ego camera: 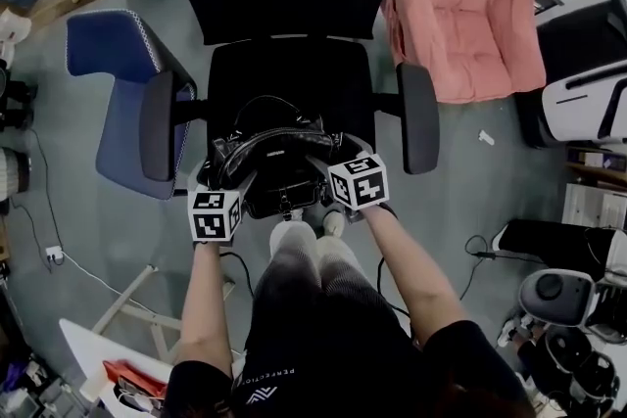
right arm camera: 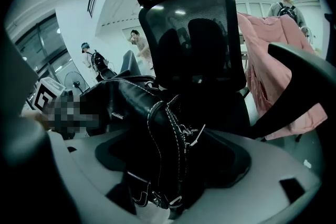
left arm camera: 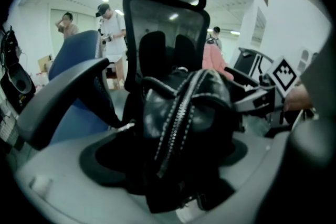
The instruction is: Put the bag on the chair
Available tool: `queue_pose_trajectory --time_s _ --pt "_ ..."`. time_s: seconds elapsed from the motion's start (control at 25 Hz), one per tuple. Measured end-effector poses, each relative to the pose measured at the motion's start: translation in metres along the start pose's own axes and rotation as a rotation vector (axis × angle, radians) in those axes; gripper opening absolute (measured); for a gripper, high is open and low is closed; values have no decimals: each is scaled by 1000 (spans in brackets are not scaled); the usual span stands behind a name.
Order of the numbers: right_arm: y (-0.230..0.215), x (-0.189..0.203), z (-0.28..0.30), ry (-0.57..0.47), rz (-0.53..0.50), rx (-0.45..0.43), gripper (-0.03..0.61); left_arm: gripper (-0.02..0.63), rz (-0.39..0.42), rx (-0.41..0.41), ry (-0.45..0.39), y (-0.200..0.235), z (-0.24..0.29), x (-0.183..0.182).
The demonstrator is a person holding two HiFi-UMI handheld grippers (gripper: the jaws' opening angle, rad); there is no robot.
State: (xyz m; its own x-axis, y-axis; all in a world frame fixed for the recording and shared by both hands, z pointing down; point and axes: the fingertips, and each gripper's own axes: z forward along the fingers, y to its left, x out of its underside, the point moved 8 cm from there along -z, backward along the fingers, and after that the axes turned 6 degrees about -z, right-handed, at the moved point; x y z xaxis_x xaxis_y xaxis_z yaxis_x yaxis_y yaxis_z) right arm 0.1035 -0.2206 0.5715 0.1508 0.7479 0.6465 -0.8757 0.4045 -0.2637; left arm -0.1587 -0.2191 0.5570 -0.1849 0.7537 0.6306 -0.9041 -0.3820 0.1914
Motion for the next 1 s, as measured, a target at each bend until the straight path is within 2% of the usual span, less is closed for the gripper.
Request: queue_pose_trajectory --time_s 0.32,0.48,0.72,1.0 --pt "0 -1 -1 15 -33 3 345 460 23 -16 0 -4 -14 0" --pt "-3 -1 0 27 -32 3 345 459 -14 -14 -35 -5 -25 -5" --pt "-5 -5 3 38 -46 9 345 457 -12 -32 -91 -12 -35 -18" --pt "-3 -8 1 49 -74 41 345 457 27 -61 -74 -19 -35 -18"
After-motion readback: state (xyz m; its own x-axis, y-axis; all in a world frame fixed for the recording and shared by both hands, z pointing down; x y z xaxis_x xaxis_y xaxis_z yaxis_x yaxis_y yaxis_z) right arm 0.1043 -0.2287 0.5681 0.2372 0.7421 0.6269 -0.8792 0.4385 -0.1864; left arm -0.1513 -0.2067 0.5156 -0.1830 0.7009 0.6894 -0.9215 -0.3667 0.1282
